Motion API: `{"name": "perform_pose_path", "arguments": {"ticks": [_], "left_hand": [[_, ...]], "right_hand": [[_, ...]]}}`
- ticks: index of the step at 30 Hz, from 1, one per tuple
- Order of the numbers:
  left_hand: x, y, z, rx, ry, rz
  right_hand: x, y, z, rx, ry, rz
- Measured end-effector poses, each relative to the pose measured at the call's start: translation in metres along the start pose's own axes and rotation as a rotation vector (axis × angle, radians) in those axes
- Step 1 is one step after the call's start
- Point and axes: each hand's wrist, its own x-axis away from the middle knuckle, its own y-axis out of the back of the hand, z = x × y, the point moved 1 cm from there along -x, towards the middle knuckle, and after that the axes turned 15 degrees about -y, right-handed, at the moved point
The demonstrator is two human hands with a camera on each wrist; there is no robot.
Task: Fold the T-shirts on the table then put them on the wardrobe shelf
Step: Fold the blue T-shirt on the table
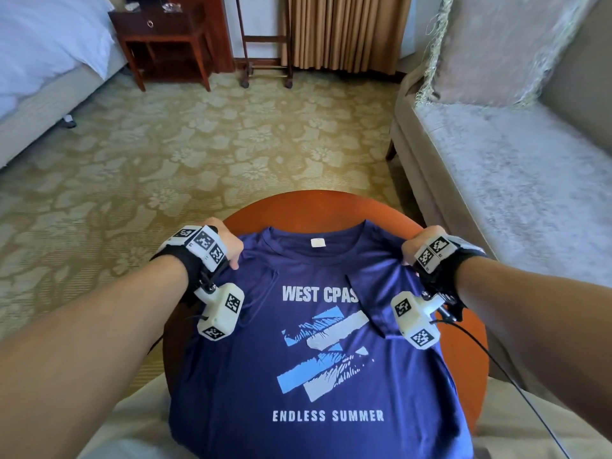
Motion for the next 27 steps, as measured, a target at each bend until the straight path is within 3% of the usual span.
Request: {"name": "perform_pose_path", "arguments": {"ticks": [9,14,23,27], "left_hand": [[-0.039,0.042,-0.026,0.402,-0.118,-0.274],[-0.009,0.063,-0.026,0.536,-0.237,-0.415],[0.103,0.03,0.003,0.579,-0.427,-0.404],[0.138,-0.007,0.027,0.372,-0.389,-0.315]], "right_hand": [[-0.008,0.033,0.052,-0.031,0.049,-0.177],[0.024,0.063,0.058,-0.037,0.112,-0.263],[0.107,0.071,-0.023,-0.123,0.151,-0.197],[0.129,0.057,-0.073,0.016,0.103,-0.152]]}}
